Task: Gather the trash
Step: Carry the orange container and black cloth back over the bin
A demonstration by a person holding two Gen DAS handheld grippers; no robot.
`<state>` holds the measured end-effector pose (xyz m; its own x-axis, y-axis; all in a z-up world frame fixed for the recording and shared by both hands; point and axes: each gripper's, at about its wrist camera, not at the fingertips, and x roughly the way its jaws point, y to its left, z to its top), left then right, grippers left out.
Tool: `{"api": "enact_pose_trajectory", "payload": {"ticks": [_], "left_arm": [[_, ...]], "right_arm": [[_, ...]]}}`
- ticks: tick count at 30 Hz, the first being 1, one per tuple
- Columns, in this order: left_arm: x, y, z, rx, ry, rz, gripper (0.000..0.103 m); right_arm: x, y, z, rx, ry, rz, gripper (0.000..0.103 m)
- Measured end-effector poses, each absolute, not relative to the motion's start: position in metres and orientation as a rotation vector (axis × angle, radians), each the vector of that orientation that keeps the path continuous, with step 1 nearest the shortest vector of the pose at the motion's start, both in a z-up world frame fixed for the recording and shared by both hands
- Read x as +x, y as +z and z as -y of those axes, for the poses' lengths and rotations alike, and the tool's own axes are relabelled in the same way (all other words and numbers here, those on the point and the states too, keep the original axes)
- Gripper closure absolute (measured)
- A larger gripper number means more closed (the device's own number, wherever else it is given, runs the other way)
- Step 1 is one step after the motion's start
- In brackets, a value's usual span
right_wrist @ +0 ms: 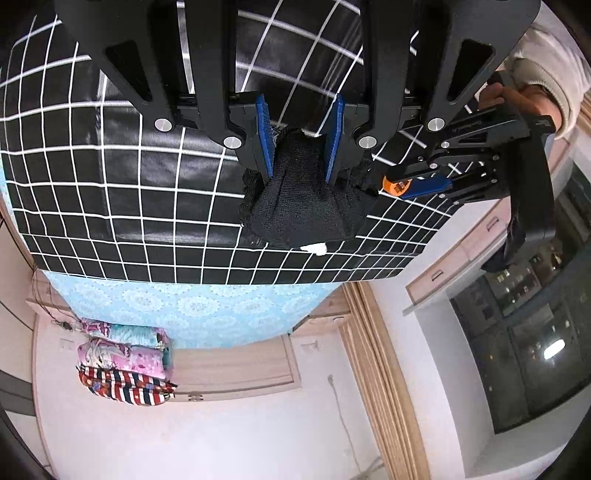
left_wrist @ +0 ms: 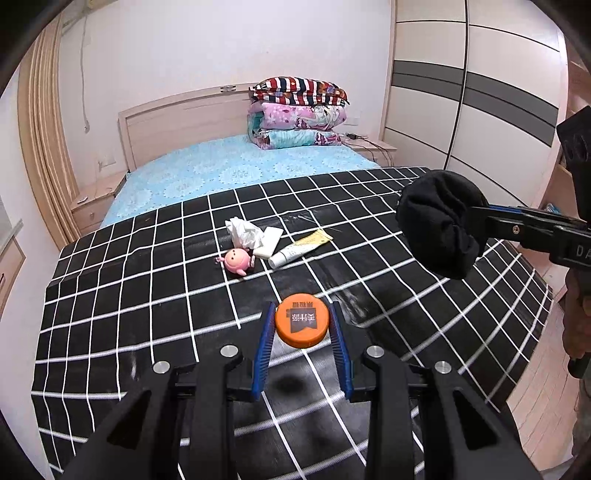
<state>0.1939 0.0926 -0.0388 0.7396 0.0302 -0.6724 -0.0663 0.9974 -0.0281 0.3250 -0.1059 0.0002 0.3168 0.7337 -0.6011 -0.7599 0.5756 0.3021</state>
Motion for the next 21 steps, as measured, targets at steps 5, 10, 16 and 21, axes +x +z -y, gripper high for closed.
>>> {"api": "enact_pose_trajectory", "payload": {"ticks": [5, 10, 16, 21], "left_arm": [[0.174, -0.033, -0.08, -0.054, 0.048, -0.722, 0.074], [0.155, -0.026, -0.068, -0.056, 0.037, -0.71, 0.074], [0.134, -0.023, -0.055, -0.046, 0.029, -0.701, 0.074], [0.119, -0.023, -0.041, -0.031, 0.007, -0.699, 0.074]], "right_arm": [[0.302, 0.007, 0.114, -0.094, 0.967, -0.729, 0.078], [0.284, 0.012, 0.124, -0.115, 0.978, -0.717, 0.078], [0.262, 0.017, 0.14, -0.129, 0.984, -0.7, 0.078], [0.242, 0.017, 0.151, -0.142, 1.005, -0.699, 0.078]]}}
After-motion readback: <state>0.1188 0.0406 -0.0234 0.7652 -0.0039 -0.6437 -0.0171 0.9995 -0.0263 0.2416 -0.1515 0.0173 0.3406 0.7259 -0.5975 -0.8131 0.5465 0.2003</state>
